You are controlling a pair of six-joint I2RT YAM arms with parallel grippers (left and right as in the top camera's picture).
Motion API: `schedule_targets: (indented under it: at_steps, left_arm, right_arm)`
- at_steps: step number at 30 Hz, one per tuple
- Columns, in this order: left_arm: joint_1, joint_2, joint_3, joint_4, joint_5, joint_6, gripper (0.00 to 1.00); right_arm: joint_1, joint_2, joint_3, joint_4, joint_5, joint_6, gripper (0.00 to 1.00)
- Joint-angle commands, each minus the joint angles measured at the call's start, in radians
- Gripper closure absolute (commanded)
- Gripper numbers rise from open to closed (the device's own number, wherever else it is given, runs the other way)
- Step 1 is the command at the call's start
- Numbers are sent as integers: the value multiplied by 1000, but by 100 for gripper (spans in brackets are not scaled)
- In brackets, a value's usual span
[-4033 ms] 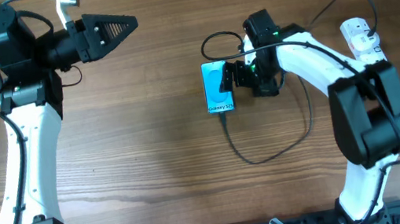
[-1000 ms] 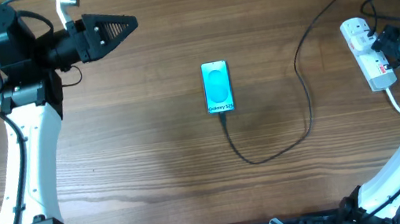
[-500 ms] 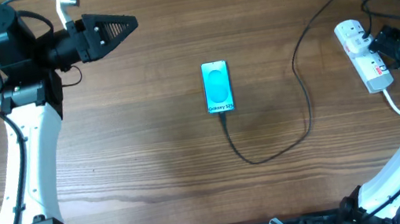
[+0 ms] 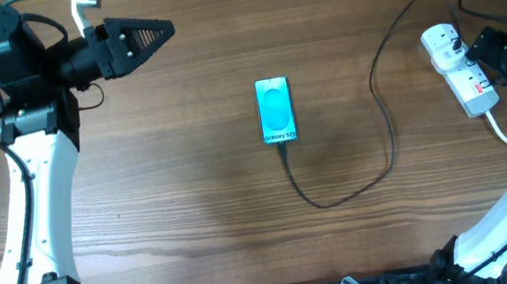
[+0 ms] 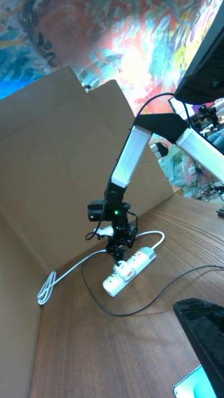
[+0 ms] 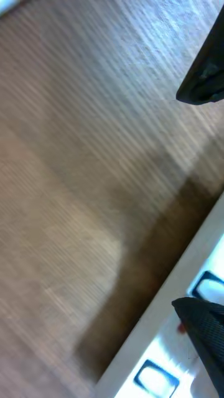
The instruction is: Plug charger to phone and switch on socket
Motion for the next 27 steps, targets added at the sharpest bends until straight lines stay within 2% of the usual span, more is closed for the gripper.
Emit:
schedule_targets:
  at_steps: [1,27]
  left_arm:
    - [3,-2,0,0,2,16,0]
    - [3,-2,0,0,2,16,0]
  right_arm:
    - [10,-11,-10,-20,-6,11,0]
    - [-21,20,16,-68,-7,58,0]
